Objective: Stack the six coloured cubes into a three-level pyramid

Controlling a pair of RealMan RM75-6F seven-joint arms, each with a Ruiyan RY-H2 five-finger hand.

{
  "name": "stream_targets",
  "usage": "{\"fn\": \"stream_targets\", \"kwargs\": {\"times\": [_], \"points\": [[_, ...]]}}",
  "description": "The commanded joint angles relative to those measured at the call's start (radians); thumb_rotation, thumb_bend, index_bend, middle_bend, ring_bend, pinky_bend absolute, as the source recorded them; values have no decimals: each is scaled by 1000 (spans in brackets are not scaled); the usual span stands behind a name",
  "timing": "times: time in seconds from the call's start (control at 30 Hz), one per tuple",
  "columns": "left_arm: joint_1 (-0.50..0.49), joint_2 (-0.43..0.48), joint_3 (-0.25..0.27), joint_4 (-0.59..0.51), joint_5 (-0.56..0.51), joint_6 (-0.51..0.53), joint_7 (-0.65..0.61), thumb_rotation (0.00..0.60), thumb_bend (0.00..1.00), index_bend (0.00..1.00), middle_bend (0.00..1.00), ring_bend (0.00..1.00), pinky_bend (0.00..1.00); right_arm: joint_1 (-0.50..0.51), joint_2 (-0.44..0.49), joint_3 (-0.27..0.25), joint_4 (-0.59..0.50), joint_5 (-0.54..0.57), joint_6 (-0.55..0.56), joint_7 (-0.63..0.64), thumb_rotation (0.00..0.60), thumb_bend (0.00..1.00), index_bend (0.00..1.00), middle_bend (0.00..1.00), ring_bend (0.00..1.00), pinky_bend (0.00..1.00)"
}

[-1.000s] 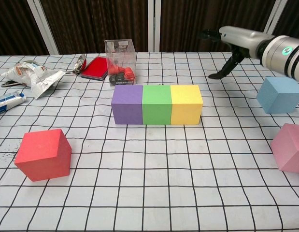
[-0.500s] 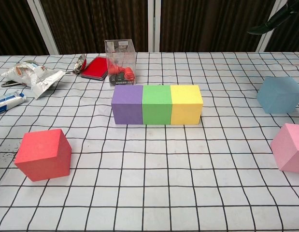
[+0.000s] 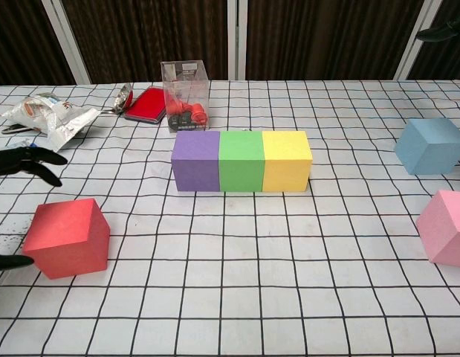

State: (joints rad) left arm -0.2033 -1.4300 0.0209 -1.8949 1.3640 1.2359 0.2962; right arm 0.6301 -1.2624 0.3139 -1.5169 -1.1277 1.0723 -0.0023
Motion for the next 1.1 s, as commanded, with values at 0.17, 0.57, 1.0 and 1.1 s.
{"fn": "stream_targets", "kwargs": {"times": [0.17,0.57,1.0,1.1], "points": [[5,-48,-7,2,-36,30,72,600,0,118,155,16,22,-5,-6,-4,19,-11,-5,29,600,120,0,29,0,0],[7,-129,-21,77,-58,71,138,600,0,113,220,15,22,-12,-1,-8,23,-10,-18,55,600,118,0,29,0,0],[-2,-178,-30,157,-27,78,74,600,5,118,374,47,31,-17,3,-14,37,-2,-35,61,600,120,0,31,0,0],[-7,-162,-31,149,5,82,40,600,53,129,420,79,49,-21,4,-15,41,3,-37,63,600,120,0,34,0,0]]}}
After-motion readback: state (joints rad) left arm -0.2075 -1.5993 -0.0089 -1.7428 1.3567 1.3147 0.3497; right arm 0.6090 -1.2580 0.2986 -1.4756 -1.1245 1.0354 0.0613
